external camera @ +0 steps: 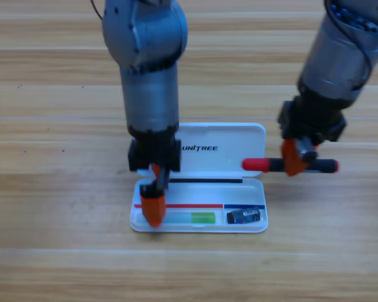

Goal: Clean up eraser and pencils

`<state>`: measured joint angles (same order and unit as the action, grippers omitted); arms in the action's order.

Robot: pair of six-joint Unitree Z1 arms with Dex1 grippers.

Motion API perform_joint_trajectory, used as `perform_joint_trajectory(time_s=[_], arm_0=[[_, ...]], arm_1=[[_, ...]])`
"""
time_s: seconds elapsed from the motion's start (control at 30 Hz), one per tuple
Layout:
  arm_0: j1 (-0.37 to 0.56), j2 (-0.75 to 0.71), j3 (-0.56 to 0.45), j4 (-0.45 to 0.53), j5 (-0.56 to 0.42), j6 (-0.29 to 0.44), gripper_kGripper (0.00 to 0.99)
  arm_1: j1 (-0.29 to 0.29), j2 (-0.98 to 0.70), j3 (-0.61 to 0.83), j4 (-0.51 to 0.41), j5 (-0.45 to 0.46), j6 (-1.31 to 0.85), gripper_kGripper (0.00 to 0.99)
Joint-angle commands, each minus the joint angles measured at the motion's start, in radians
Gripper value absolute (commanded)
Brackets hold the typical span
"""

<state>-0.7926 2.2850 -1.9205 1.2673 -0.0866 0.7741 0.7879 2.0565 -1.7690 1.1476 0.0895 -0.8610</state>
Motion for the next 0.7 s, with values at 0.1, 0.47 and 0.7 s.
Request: perform_joint_trajectory(time_s=[0.1, 0.47, 0.7], arm_0=[[0.081, -0.312, 0.094, 0.011, 0.102, 0.019, 0.990], [0.297, -0.544, 0.497, -0.278, 0.085, 0.160, 0.990], [0.337, -0.568, 0.571, -0.347, 0.088, 0.195, 0.990]], arm_1=[[0.100, 0.191, -0.139, 0.027, 0.001, 0.040, 0.000], [0.134, 0.350, -0.297, 0.029, -0.017, 0.076, 0.000], [0.136, 0.389, -0.336, 0.029, -0.028, 0.079, 0.000]])
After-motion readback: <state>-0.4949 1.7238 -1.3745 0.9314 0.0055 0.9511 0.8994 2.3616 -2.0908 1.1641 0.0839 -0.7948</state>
